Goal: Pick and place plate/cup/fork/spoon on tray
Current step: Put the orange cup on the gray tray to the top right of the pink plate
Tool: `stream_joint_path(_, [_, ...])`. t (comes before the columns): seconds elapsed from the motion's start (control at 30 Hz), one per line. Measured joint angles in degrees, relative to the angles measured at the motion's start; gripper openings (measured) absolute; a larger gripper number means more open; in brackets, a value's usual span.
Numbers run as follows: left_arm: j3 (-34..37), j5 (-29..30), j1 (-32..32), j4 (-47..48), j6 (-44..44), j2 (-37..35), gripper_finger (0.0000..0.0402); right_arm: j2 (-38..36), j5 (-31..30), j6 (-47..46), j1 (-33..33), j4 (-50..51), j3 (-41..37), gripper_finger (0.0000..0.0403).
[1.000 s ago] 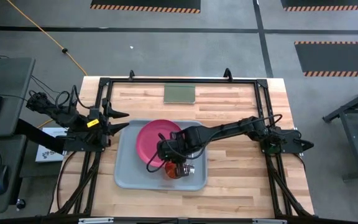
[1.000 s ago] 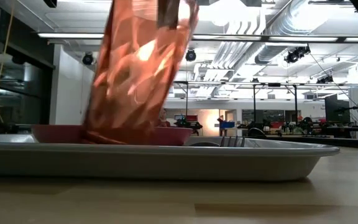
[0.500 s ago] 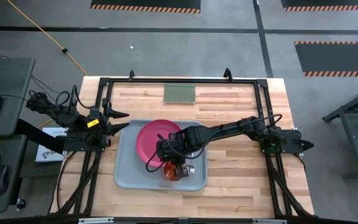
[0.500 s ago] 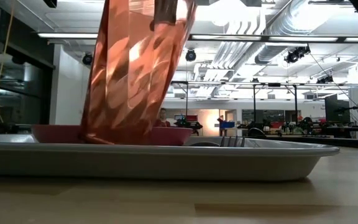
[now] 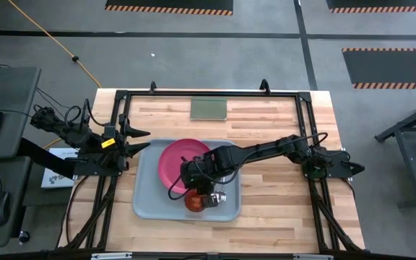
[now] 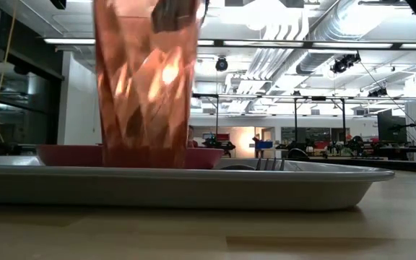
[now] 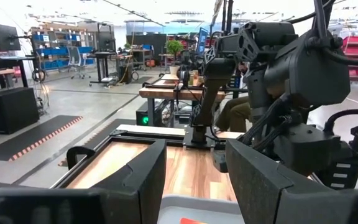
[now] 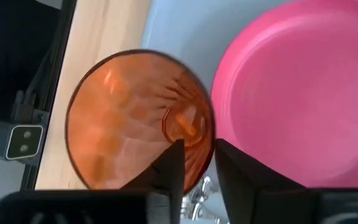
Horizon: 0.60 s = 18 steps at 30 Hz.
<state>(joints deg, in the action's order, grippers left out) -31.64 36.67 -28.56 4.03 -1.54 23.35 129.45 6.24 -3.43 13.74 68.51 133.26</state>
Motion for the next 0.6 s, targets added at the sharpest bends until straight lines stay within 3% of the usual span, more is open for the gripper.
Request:
stream_joint_path(0.27, [0.0,0.0,0.0,0.4,0.0,0.0,0.0156,0.0,-1.9,2.9,-0.5,-0.7,0.0,0.0129])
stream_joint_path(0.6, [0.0,0.0,0.0,0.8,0.9,0.0,0.0156,-1.9,-1.7,5.4,-3.0,5.0,1.7,0.013])
